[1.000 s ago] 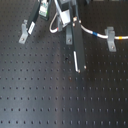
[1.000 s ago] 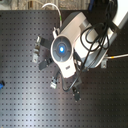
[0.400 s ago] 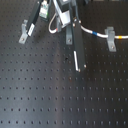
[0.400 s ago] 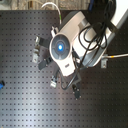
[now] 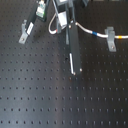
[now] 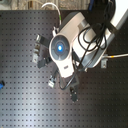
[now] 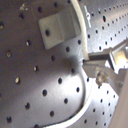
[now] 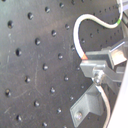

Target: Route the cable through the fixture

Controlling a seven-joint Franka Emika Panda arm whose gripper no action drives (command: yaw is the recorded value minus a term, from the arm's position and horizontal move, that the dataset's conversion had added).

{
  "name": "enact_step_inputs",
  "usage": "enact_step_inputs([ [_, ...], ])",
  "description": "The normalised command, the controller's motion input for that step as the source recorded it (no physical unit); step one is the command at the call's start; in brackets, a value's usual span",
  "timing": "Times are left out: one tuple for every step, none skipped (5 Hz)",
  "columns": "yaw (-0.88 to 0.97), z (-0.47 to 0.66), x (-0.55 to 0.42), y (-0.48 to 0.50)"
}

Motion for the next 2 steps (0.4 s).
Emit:
enact_step_inputs([
  [0.0,0.21,0.001,0.001],
  [-0.23,0.03,0.079,-0.233],
])
